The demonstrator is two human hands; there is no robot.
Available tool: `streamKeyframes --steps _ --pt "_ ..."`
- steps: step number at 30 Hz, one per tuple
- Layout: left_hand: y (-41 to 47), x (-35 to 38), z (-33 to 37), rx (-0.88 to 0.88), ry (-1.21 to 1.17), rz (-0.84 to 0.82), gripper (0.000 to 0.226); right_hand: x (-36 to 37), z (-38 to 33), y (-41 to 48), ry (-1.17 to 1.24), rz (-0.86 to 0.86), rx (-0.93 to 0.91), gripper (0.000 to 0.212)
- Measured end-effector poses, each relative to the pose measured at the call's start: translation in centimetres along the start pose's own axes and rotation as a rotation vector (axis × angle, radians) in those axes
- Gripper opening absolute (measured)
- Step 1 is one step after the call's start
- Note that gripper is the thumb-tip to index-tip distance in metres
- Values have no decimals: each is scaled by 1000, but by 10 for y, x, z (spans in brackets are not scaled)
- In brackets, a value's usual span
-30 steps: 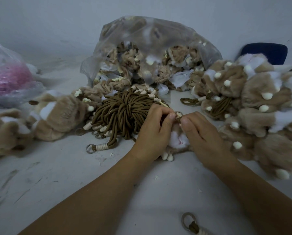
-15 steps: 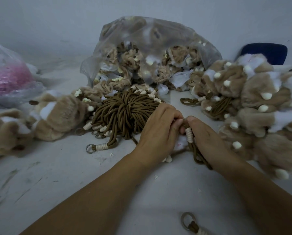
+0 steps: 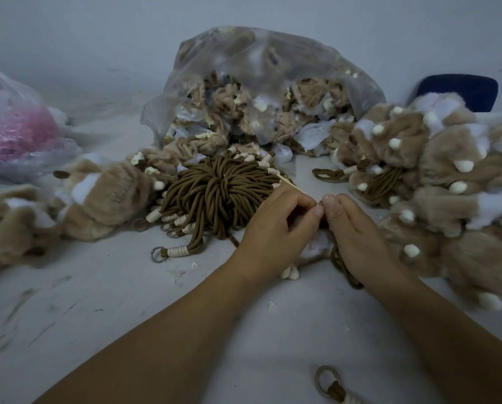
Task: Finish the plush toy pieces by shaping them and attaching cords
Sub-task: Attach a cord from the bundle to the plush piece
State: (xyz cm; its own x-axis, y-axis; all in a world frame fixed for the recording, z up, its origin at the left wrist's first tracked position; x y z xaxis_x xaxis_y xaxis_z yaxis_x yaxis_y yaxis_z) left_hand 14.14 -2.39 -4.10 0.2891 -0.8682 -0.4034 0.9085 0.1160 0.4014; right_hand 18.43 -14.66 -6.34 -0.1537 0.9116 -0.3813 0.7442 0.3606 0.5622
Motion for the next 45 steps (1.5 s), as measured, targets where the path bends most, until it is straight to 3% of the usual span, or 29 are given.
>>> streamKeyframes --steps 4,8,11,17,21,26,35,45 --pt "4 1 -16 -194 -212 -57 13 0 -5 1 -89 -31 -64 34" --pt "6 5 -37 -463 -507 -105 16 -8 -13 1 -250 48 -137 16" --pt "6 5 -46 -548 -644 -113 10 -2 -20 0 -418 -2 -212 30" --pt "5 10 -44 -524 -633 -163 15 -1 -17 1 -422 -39 -220 27" --pt "4 11 -45 -600 -711 -178 38 2 -23 -1 -437 -60 -254 27" --pt "5 11 -43 -583 -667 -204 17 6 -26 -1 -434 -100 -241 34" --pt "4 12 -40 -539 -504 -214 24 2 -23 1 -374 -62 -223 31" --pt "5 11 -48 -591 -611 -197 15 -2 -24 2 -348 -38 -257 20"
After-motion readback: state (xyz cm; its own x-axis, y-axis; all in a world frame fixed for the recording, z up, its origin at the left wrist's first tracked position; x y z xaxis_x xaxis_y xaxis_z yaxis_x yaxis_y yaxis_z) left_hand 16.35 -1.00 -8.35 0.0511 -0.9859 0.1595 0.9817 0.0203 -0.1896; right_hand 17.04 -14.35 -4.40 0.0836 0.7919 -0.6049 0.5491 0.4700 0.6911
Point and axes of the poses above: each hand's wrist, its own y-axis towards the middle knuckle, its own x-axis out of the palm, z = x × y, the point moved 7 cm from there along y, towards the middle knuckle, and after that the axes turned 14 degrees about -x, right-handed, at the moved point
